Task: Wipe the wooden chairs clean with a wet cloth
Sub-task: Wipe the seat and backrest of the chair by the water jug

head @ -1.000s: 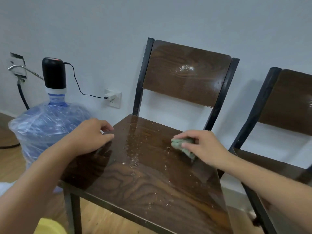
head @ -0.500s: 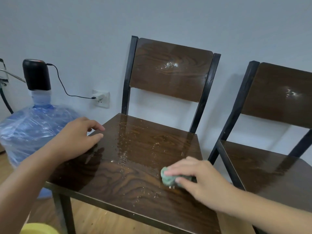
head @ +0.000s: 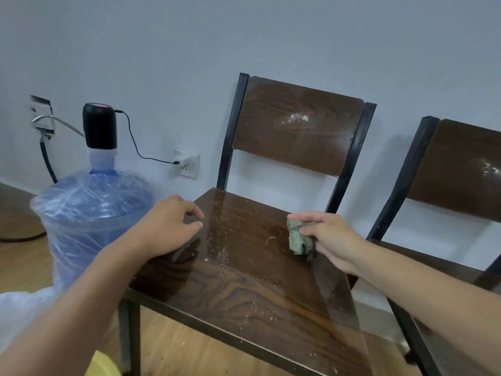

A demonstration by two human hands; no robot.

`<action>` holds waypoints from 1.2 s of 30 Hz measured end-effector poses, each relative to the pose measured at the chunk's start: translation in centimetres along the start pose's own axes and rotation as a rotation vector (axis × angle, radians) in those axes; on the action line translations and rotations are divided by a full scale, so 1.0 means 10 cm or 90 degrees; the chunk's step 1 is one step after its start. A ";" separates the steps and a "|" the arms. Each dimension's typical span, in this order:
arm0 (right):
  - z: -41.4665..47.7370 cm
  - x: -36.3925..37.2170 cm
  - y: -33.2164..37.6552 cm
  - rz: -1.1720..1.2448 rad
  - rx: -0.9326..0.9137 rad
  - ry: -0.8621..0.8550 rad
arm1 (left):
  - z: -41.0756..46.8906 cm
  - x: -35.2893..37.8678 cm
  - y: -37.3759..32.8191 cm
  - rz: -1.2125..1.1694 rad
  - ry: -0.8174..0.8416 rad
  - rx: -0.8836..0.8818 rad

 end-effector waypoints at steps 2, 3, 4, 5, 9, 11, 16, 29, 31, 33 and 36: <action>0.36 -0.02 0.08 -0.007 -0.024 -0.061 | 0.00 -0.02 0.02 -0.008 -0.003 0.000; 0.50 -0.01 0.11 -0.031 -0.041 -0.076 | 0.00 -0.03 0.04 -0.012 -0.006 -0.001; 0.61 0.00 0.14 -0.068 -0.051 -0.087 | 0.00 -0.04 0.05 -0.015 -0.010 -0.002; 0.68 0.02 0.14 -0.123 -0.057 -0.098 | 0.00 -0.05 0.07 -0.016 -0.013 -0.003; 0.79 0.10 0.15 -0.376 -0.143 -0.120 | -0.02 -0.05 0.13 -0.015 -0.013 -0.009; 0.77 0.17 0.16 -0.454 -0.183 -0.109 | -0.03 -0.05 0.16 -0.015 -0.017 -0.010; 0.37 0.39 0.20 -0.489 -0.245 -0.004 | -0.02 -0.06 0.19 -0.005 -0.021 -0.002; -1.63 0.74 0.22 -0.424 -0.361 0.357 | 0.02 -0.05 -0.05 -0.001 -0.030 0.035; -1.31 0.50 0.35 -0.385 -0.338 0.250 | 0.02 -0.05 -0.06 -0.008 -0.025 0.035; -0.77 0.24 0.43 -0.364 -0.295 0.108 | 0.02 -0.04 -0.04 -0.009 -0.017 0.031; 0.17 -0.10 0.39 -0.364 -0.200 -0.070 | 0.01 -0.04 0.01 0.002 -0.015 0.020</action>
Point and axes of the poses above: each hand's wrist, its own z-axis towards the middle knuckle, its own x-axis out of the palm, y = z × x, the point moved 8 cm from there along z, towards the middle knuckle, and after that the axes turned 3 degrees about x, right-handed, at the moved point
